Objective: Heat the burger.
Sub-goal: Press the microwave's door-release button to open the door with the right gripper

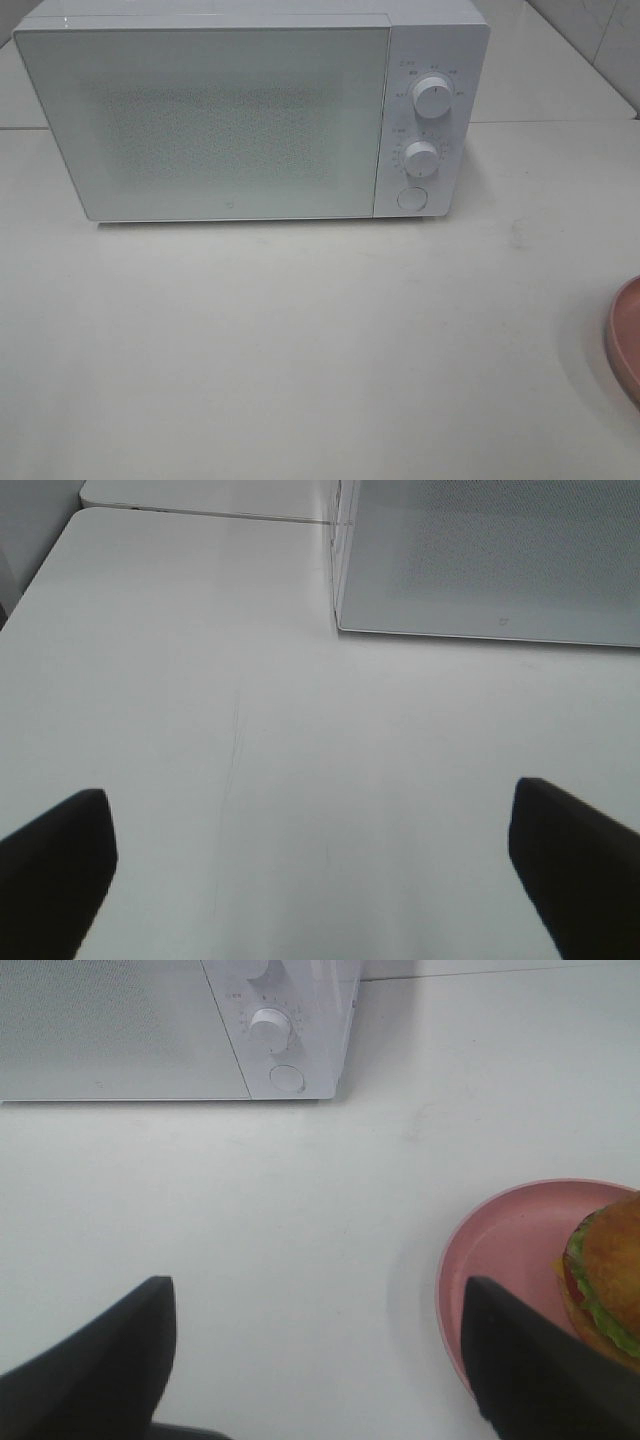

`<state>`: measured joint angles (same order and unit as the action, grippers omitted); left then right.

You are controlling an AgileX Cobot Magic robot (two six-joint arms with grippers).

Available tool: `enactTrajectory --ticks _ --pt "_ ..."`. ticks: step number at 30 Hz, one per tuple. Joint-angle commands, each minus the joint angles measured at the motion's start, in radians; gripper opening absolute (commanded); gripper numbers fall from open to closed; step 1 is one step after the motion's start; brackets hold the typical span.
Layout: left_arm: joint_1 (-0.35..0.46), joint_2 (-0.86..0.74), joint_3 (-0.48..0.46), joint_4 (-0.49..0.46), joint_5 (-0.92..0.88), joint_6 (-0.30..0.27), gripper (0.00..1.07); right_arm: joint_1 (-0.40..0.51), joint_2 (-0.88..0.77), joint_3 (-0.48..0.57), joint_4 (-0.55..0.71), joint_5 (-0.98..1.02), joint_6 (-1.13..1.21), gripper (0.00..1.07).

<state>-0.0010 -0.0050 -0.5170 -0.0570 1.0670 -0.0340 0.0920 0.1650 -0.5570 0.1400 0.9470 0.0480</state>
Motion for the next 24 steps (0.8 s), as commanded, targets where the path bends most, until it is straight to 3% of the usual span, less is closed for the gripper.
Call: enactTrajectory --ticks 1,24 --pt "0.004 -0.016 0.001 -0.007 0.001 -0.003 1.00 -0.005 0.049 -0.007 0.021 -0.062 -0.010 0.75" --pt "0.004 -0.016 0.001 -0.007 0.001 -0.003 1.00 -0.005 0.413 -0.006 0.018 -0.463 -0.011 0.75"
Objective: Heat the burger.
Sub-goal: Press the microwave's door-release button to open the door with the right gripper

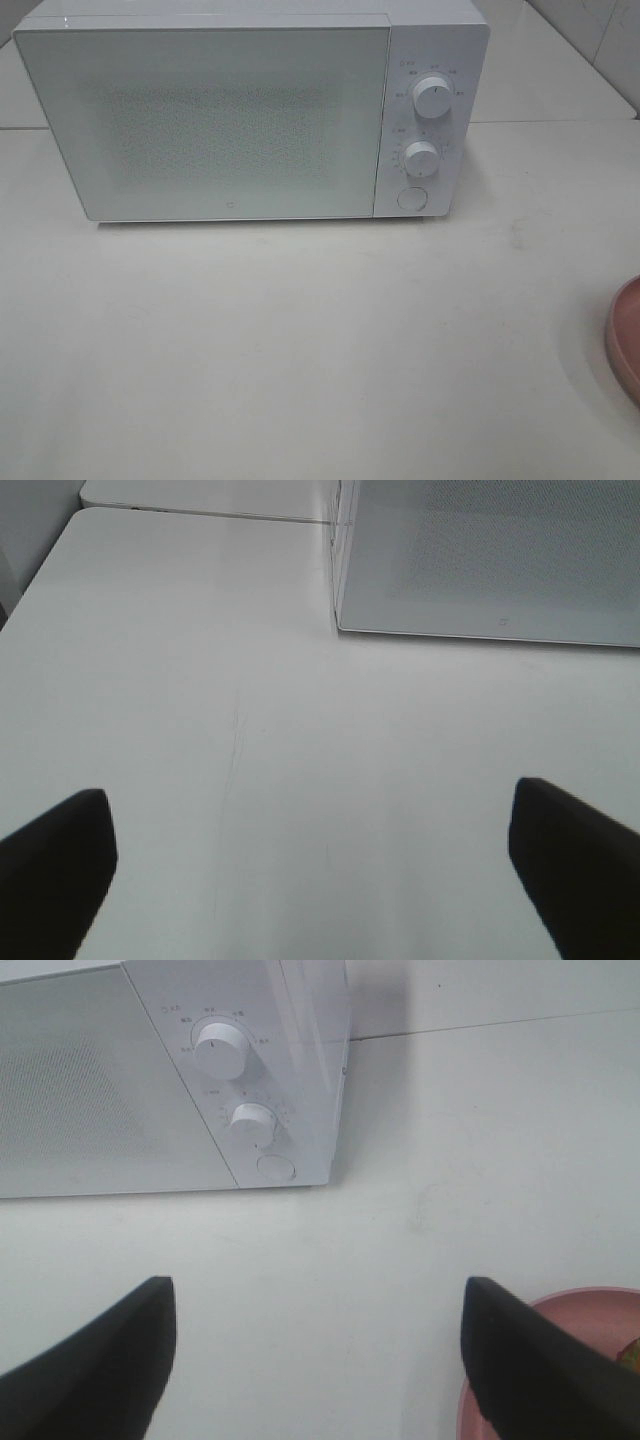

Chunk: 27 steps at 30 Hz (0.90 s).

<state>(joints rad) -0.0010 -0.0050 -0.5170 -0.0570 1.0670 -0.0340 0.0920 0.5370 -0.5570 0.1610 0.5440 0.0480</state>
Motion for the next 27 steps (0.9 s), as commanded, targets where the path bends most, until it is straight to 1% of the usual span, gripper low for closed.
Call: enactTrajectory --ticks 1,5,8,13,16,18,19,20,21,23,24,25,26,27 --pt "0.004 -0.016 0.001 -0.007 0.001 -0.003 1.00 -0.005 0.041 -0.006 -0.003 -0.060 -0.011 0.75" --pt "0.004 -0.016 0.001 -0.007 0.001 -0.003 1.00 -0.005 0.133 -0.006 -0.003 -0.135 -0.011 0.75" --pt "0.004 -0.016 0.001 -0.007 0.001 -0.003 1.00 -0.005 0.169 -0.006 -0.003 -0.161 -0.011 0.75" --pt "0.004 -0.016 0.001 -0.007 0.001 -0.003 1.00 -0.005 0.283 -0.005 -0.004 -0.286 -0.011 0.75" --pt "0.004 -0.016 0.001 -0.007 0.001 -0.003 1.00 -0.005 0.317 -0.002 -0.010 -0.337 -0.011 0.75" --pt "0.004 -0.016 0.001 -0.007 0.001 -0.003 1.00 -0.005 0.360 0.023 -0.024 -0.460 -0.010 0.75" --pt "0.004 -0.016 0.001 -0.007 0.001 -0.003 1.00 -0.005 0.360 0.023 -0.024 -0.460 -0.010 0.75" --pt "0.004 -0.016 0.001 -0.007 0.001 -0.003 1.00 -0.005 0.388 0.048 -0.029 -0.535 -0.009 0.75" --pt "0.004 -0.016 0.001 -0.007 0.001 -0.003 1.00 -0.005 0.388 0.048 -0.029 -0.535 -0.009 0.75" --pt "0.004 -0.016 0.001 -0.007 0.001 -0.003 1.00 -0.005 0.421 0.082 -0.031 -0.642 -0.009 0.75" --pt "0.004 -0.016 0.001 -0.007 0.001 -0.003 1.00 -0.005 0.421 0.082 -0.031 -0.642 -0.009 0.75" --pt "0.004 -0.016 0.001 -0.007 0.001 -0.003 1.00 -0.005 0.441 0.107 -0.040 -0.721 -0.009 0.75" --pt "0.004 -0.016 0.001 -0.007 0.001 -0.003 1.00 -0.005 0.441 0.107 -0.040 -0.721 -0.009 0.75" --pt "0.004 -0.016 0.001 -0.007 0.001 -0.003 1.00 -0.005 0.459 0.135 -0.054 -0.815 -0.009 0.75"
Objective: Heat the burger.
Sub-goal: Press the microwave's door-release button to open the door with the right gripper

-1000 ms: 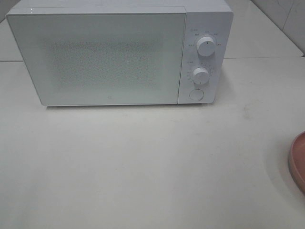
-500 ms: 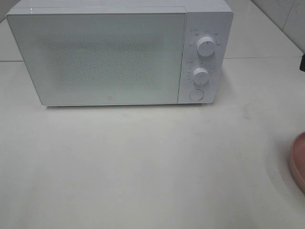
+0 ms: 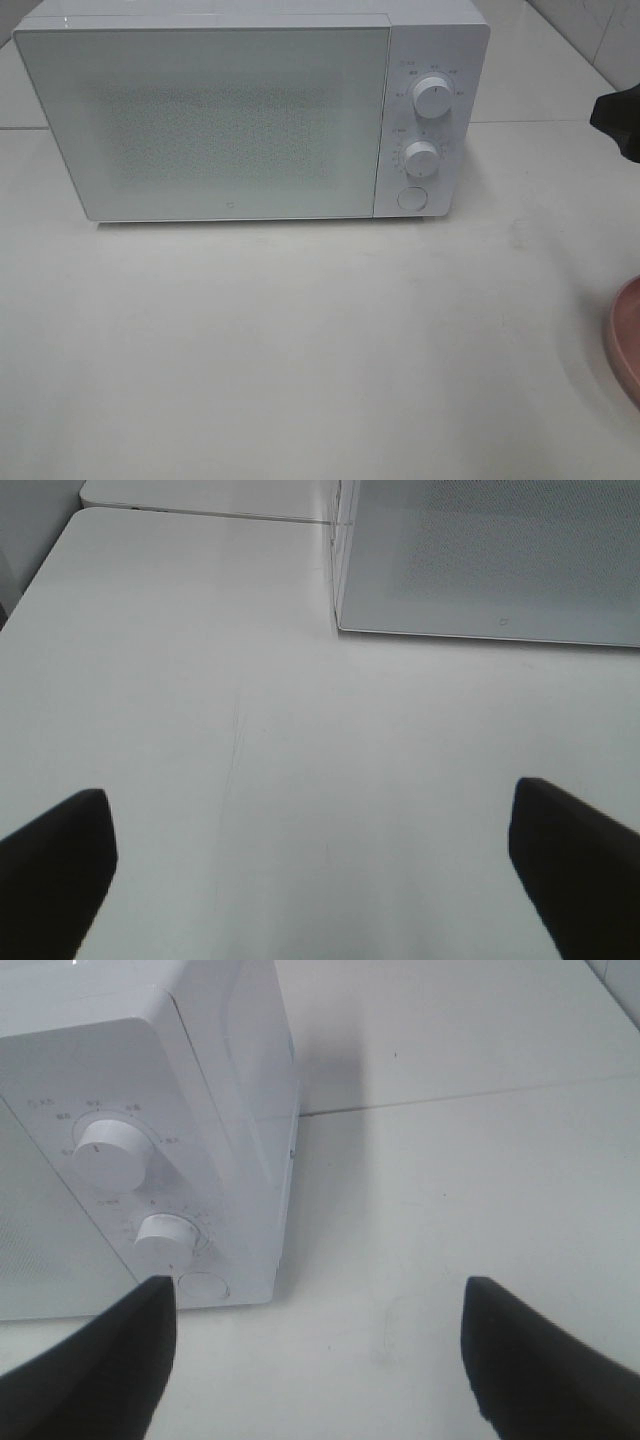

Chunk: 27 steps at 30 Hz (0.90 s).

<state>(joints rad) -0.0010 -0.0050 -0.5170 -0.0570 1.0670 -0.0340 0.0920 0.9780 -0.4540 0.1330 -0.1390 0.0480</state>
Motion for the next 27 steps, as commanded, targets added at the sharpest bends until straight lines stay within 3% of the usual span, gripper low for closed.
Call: enactTrajectory --ticks 1,8,10,16,27 --pt "0.004 -0.016 0.001 -0.007 0.001 -0.003 1.00 -0.005 0.030 0.046 -0.032 -0.178 -0.006 0.75" --pt "0.004 -0.016 0.001 -0.007 0.001 -0.003 1.00 -0.004 0.110 0.098 -0.032 -0.337 -0.024 0.75" --pt "0.004 -0.016 0.001 -0.007 0.001 -0.003 1.00 -0.004 0.171 0.152 -0.023 -0.464 -0.064 0.75" --pt "0.004 -0.016 0.001 -0.007 0.001 -0.003 1.00 0.003 0.206 0.192 0.008 -0.551 -0.073 0.75" --pt "0.004 -0.016 0.001 -0.007 0.001 -0.003 1.00 0.312 0.351 0.220 0.297 -0.805 -0.266 0.75"
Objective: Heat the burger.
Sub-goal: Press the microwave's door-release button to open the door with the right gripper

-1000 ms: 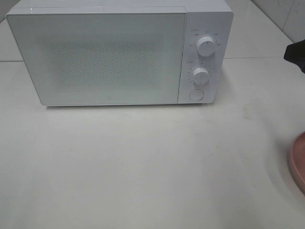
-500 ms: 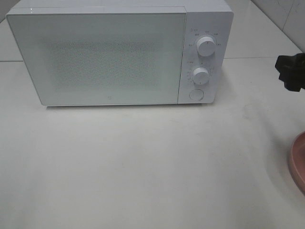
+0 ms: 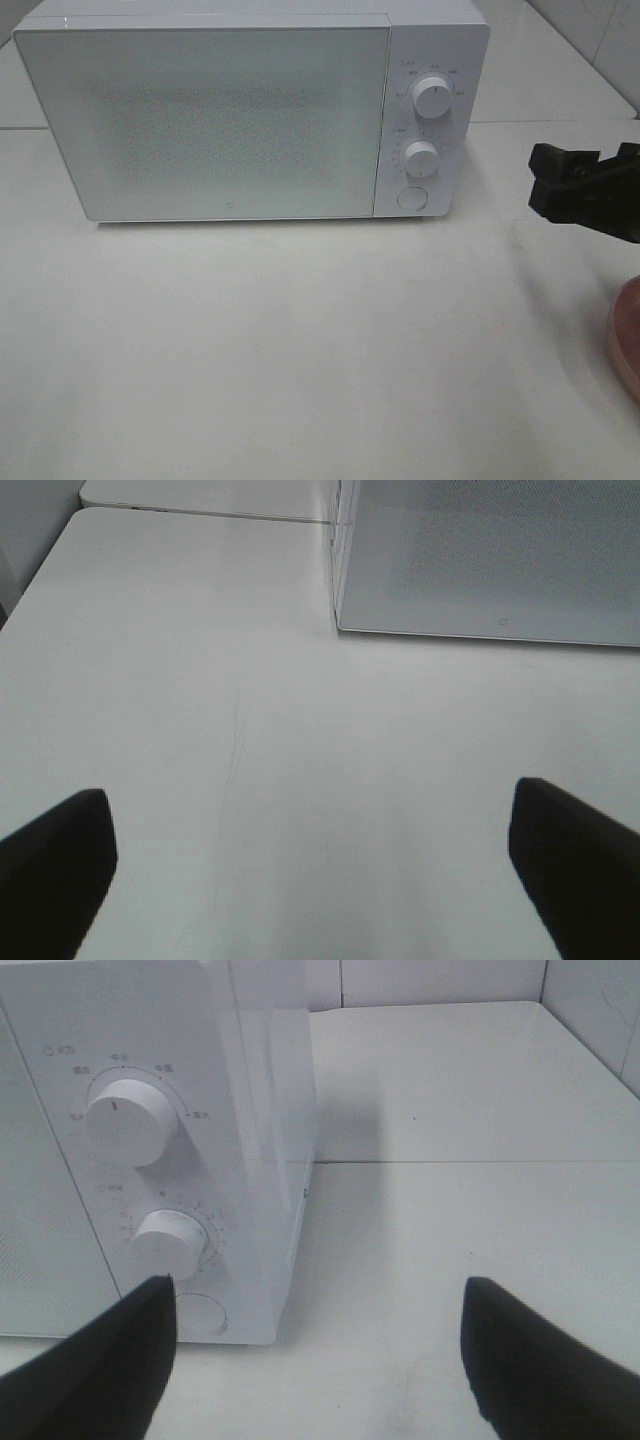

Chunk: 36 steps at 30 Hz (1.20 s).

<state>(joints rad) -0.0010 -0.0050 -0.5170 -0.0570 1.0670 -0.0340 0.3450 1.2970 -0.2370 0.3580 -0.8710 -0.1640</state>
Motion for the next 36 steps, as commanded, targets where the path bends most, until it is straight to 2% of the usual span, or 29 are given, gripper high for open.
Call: enactTrajectory --ticks 1,3,7,8,10,11,12,13,16,26,36 --pt "0.004 -0.016 0.001 -0.007 0.001 -0.003 1.00 0.059 0.032 0.003 0.072 -0.073 -0.054 0.75" --pt "0.004 -0.016 0.001 -0.007 0.001 -0.003 1.00 0.135 0.082 0.003 0.170 -0.142 -0.090 0.75" --pt "0.004 -0.016 0.001 -0.007 0.001 -0.003 1.00 0.206 0.131 0.002 0.249 -0.217 -0.120 0.75" --pt "0.004 -0.016 0.001 -0.007 0.001 -0.003 1.00 0.258 0.165 -0.002 0.301 -0.270 -0.138 0.75" --pt "0.004 -0.016 0.001 -0.007 0.001 -0.003 1.00 0.278 0.178 -0.002 0.316 -0.294 -0.140 0.75" --pt "0.004 -0.016 0.001 -0.007 0.001 -0.003 1.00 0.325 0.212 -0.002 0.359 -0.352 -0.140 0.75" --pt "0.004 -0.016 0.001 -0.007 0.001 -0.003 1.00 0.325 0.212 -0.002 0.359 -0.352 -0.140 0.75" --pt "0.004 -0.016 0.001 -0.007 0.001 -0.003 1.00 0.362 0.243 -0.003 0.404 -0.388 -0.140 0.75" --pt "0.004 -0.016 0.001 -0.007 0.001 -0.003 1.00 0.404 0.290 -0.026 0.466 -0.388 -0.140 0.75" --pt "0.004 -0.016 0.001 -0.007 0.001 -0.003 1.00 0.429 0.411 -0.122 0.484 -0.362 -0.135 0.75" --pt "0.004 -0.016 0.001 -0.007 0.001 -0.003 1.00 0.429 0.420 -0.153 0.474 -0.297 -0.107 0.75"
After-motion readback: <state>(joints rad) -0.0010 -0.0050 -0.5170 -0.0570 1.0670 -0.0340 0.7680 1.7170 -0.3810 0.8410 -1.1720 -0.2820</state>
